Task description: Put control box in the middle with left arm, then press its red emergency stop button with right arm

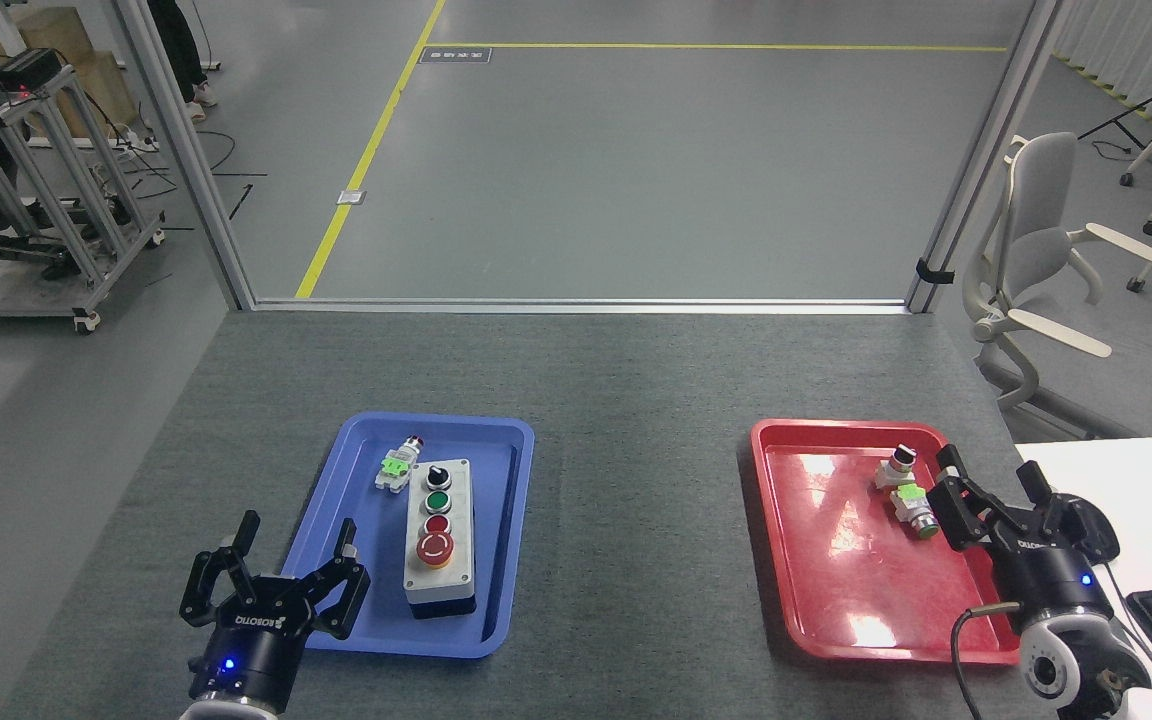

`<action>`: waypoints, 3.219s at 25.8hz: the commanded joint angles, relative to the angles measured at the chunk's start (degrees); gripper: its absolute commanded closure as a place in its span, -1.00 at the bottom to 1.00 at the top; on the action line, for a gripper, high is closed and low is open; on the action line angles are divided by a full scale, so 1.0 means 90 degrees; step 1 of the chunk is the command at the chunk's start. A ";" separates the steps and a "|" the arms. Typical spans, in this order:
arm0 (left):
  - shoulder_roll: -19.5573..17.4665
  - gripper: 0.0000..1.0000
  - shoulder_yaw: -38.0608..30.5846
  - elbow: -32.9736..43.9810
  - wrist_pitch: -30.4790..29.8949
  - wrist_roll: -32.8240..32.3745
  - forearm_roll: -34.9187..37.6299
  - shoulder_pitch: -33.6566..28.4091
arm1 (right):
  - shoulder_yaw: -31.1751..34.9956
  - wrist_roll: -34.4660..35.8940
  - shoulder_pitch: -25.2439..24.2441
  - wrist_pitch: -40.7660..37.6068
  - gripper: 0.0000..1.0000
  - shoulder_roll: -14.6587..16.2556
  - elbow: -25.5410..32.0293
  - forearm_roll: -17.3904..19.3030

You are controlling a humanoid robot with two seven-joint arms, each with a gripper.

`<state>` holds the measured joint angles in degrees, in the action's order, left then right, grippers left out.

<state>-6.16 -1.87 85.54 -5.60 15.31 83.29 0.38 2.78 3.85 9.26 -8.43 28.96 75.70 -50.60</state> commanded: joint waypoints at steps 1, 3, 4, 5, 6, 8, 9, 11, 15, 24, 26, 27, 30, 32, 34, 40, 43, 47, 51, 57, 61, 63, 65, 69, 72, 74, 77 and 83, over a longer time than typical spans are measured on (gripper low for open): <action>-0.0038 -0.99 0.0003 0.0007 -0.0071 0.0096 -0.0006 -0.0003 | -0.0006 -0.0028 -0.0033 -0.0029 -0.99 -0.0014 -0.0012 0.0017; -0.0028 -0.99 0.0003 0.0017 -0.0072 0.0106 -0.0006 -0.0013 | -0.0006 -0.0028 -0.0062 -0.0039 -0.99 -0.0014 -0.0012 0.0007; -0.0018 -0.99 0.0003 0.0017 -0.0081 0.0125 -0.0006 -0.0013 | 0.0003 -0.0028 -0.0062 -0.0039 -0.99 -0.0005 -0.0012 0.0017; -0.0018 -0.99 0.0003 0.0017 -0.0081 0.0155 -0.0006 -0.0013 | 0.0013 0.0002 -0.0062 -0.0020 -0.99 0.0015 -0.0012 0.0017; -0.0018 -0.99 0.0003 0.0017 -0.0091 0.0174 -0.0006 -0.0013 | 0.0033 0.0021 -0.0072 0.0000 -0.99 0.0015 -0.0012 0.0026; -0.0018 -0.99 0.0003 0.0017 -0.0130 0.0184 -0.0006 -0.0013 | 0.0062 0.0031 -0.0072 0.0000 -0.99 0.0005 -0.0012 0.0036; -0.0018 -0.99 0.0003 0.0017 -0.0150 0.0184 -0.0006 -0.0013 | 0.0062 0.0031 -0.0072 -0.0010 -0.99 0.0005 -0.0012 0.0036; -0.0009 -0.99 0.0003 0.0017 -0.0169 0.0184 -0.0006 -0.0003 | 0.0072 -0.0008 -0.0072 -0.0030 -0.99 0.0005 -0.0012 0.0036; 0.0040 -0.99 -0.0007 0.0007 -0.0140 0.0184 -0.0006 0.0007 | 0.0091 -0.0018 -0.0052 -0.0039 -0.99 -0.0034 -0.0032 0.0017; 0.0030 -0.99 0.0003 0.0046 -0.0169 0.0194 -0.0026 -0.0061 | 0.0423 0.0002 -0.0013 -0.0137 -0.99 -0.0073 -0.0120 0.0017; 0.0040 -0.99 0.0003 0.0046 -0.0169 0.0203 -0.0026 -0.0052 | 0.0423 0.0002 -0.0013 -0.0157 -0.99 -0.0063 -0.0120 0.0017; 0.0040 -0.99 0.0003 0.0037 -0.0169 0.0203 -0.0026 -0.0032 | 0.0423 0.0002 -0.0013 -0.0166 -0.99 -0.0063 -0.0120 0.0007; 0.0040 -0.98 0.0003 0.0037 -0.0140 0.0203 -0.0006 -0.0003 | 0.0423 0.0002 -0.0004 -0.0166 -0.99 -0.0034 -0.0120 0.0007; 0.0040 -0.98 0.0003 0.0095 -0.0110 0.0194 -0.0006 -0.0003 | 0.0423 0.0002 -0.0004 -0.0166 -0.99 -0.0024 -0.0120 0.0007; 0.0040 -0.98 0.0003 0.0144 -0.0071 0.0194 -0.0006 -0.0003 | 0.0423 0.0002 -0.0023 -0.0166 -0.99 -0.0053 -0.0120 -0.0022; 0.0030 -0.98 0.0003 0.0154 -0.0071 0.0194 0.0004 -0.0013 | 0.0404 0.0002 -0.0033 -0.0215 -0.99 -0.0083 -0.0159 -0.0042; 0.0030 -0.98 0.0003 0.0144 -0.0071 0.0194 0.0013 -0.0032 | 0.0404 0.0002 -0.0033 -0.0215 -0.99 -0.0083 -0.0168 -0.0052; 0.0030 -0.98 0.0003 0.0173 -0.0081 0.0194 0.0013 -0.0061 | 0.0414 0.0002 -0.0023 -0.0215 -0.99 -0.0073 -0.0188 -0.0071; 0.0021 -0.98 0.0003 0.0183 -0.0071 0.0194 0.0013 -0.0052 | 0.0414 0.0002 -0.0023 -0.0215 -0.99 -0.0073 -0.0198 -0.0061; 0.0030 -0.98 0.0003 0.0203 -0.0081 0.0194 0.0013 -0.0052 | 0.0423 0.0011 -0.0023 -0.0205 -0.99 -0.0073 -0.0188 -0.0061; 0.0021 -0.98 0.0003 0.0193 -0.0081 0.0194 0.0013 -0.0061 | 0.0423 0.0011 -0.0013 -0.0205 -0.99 -0.0053 -0.0198 -0.0061; 0.0030 -0.98 0.0003 0.0193 -0.0081 0.0194 0.0013 -0.0061 | 0.0423 0.0011 -0.0013 -0.0205 -0.99 -0.0053 -0.0198 -0.0061; 0.0040 -0.98 0.0003 0.0183 -0.0072 0.0194 0.0004 -0.0052 | 0.0423 0.0011 -0.0013 -0.0205 -0.99 -0.0053 -0.0198 -0.0061; 0.0030 -0.98 0.0003 0.0193 -0.0071 0.0194 0.0013 -0.0052 | 0.0423 0.0011 -0.0013 -0.0205 -0.99 -0.0053 -0.0198 -0.0061; 0.0050 -0.98 0.0003 0.0193 -0.0071 0.0194 0.0004 -0.0061 | 0.0423 0.0011 -0.0023 -0.0215 -0.99 -0.0044 -0.0208 -0.0061; 0.0089 -0.98 0.0003 0.0173 -0.0071 0.0194 0.0004 -0.0061 | 0.0423 0.0011 -0.0013 -0.0215 -0.99 -0.0044 -0.0217 -0.0061; 0.0109 -0.98 0.0003 0.0164 -0.0071 0.0194 0.0004 -0.0061 | 0.0423 0.0011 -0.0004 -0.0215 -0.99 -0.0044 -0.0208 -0.0061; 0.0128 -0.98 0.0003 0.0183 -0.0071 0.0194 0.0004 -0.0061 | 0.0423 0.0011 0.0016 -0.0205 -0.99 -0.0053 -0.0217 -0.0052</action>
<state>-5.14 -1.85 87.17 -6.27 17.04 83.32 -0.17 6.59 3.97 9.34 -10.33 28.53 73.78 -51.08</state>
